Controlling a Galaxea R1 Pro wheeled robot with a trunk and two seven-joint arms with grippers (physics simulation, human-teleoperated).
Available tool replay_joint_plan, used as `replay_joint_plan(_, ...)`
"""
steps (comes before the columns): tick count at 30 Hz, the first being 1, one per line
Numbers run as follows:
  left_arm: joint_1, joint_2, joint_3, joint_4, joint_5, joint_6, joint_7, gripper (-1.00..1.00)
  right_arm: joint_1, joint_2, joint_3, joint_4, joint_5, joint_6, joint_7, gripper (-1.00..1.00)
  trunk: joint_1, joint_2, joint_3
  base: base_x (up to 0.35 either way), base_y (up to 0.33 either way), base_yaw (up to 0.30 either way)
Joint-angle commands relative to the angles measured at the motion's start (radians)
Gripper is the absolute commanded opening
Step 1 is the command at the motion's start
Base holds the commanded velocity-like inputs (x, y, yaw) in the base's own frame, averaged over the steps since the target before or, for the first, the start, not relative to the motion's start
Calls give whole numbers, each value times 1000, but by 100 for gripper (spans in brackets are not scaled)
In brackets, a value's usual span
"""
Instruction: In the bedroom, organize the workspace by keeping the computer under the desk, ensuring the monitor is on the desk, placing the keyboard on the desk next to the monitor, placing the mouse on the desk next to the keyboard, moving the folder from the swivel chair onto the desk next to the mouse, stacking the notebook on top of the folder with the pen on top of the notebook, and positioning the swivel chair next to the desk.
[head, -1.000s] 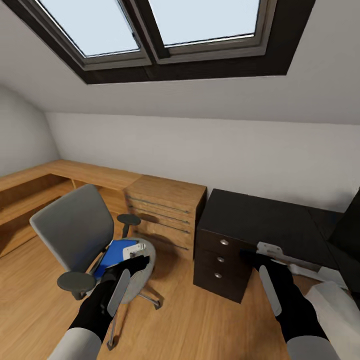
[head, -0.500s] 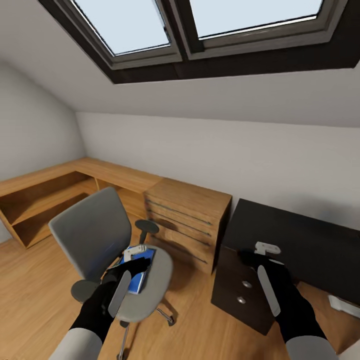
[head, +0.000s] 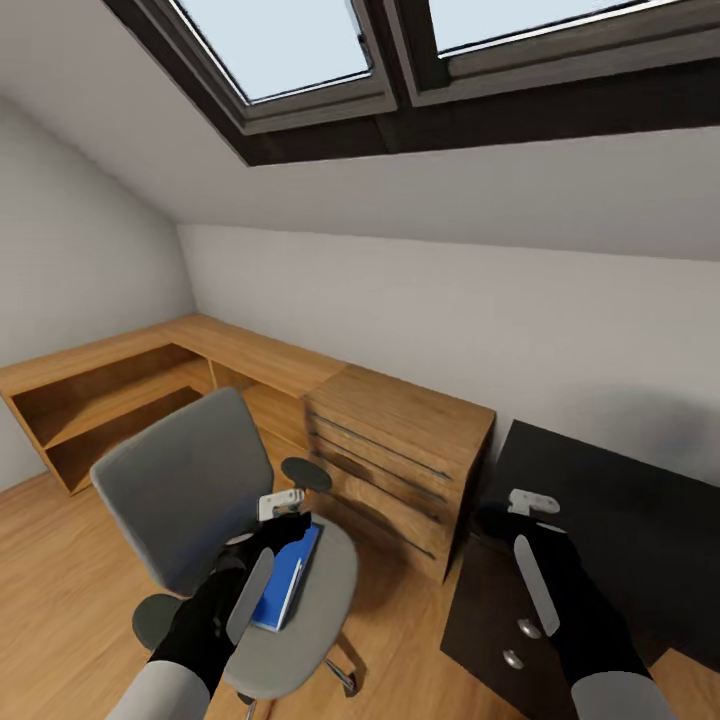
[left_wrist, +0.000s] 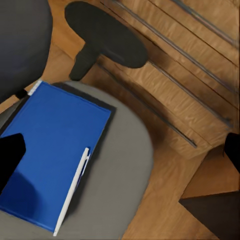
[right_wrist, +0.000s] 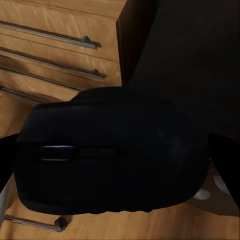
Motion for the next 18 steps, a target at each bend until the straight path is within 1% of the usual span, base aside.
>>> replay_joint_plan(1,11,1,-19,-6,10,-24,9,100,-1,-1,4,12,-10,-1,-8,-100,1,-1,-1,330,-22,4)
replay_joint_plan(4,49,2,-51,-60,10,-64,9,100,-1,-2,21,51,-10,-14,-8,-100,1,-1,-1,330,-10,2)
replay_joint_plan(5,78,3,-59,-112,10,-69,9,100,-2,-3,27,67,-9,-18,-9,-100,1,-1,-1,330,-3,1)
replay_joint_plan(8,133,5,-65,-208,10,-71,7,100,-2,-5,31,95,-8,-22,-9,-100,1,-1,-1,328,-1,0)
replay_joint_plan(10,152,6,-67,-241,10,-71,7,100,-2,-6,32,112,-7,-29,-9,-100,1,-1,-1,309,-1,0)
replay_joint_plan(13,170,6,-67,-275,10,-70,7,100,-3,-7,33,132,-7,-47,-9,-100,1,-1,-1,162,0,0)
replay_joint_plan(18,177,5,-75,-298,11,-66,5,100,-4,-11,32,160,-6,-57,-9,-100,1,-1,-1,41,0,0)
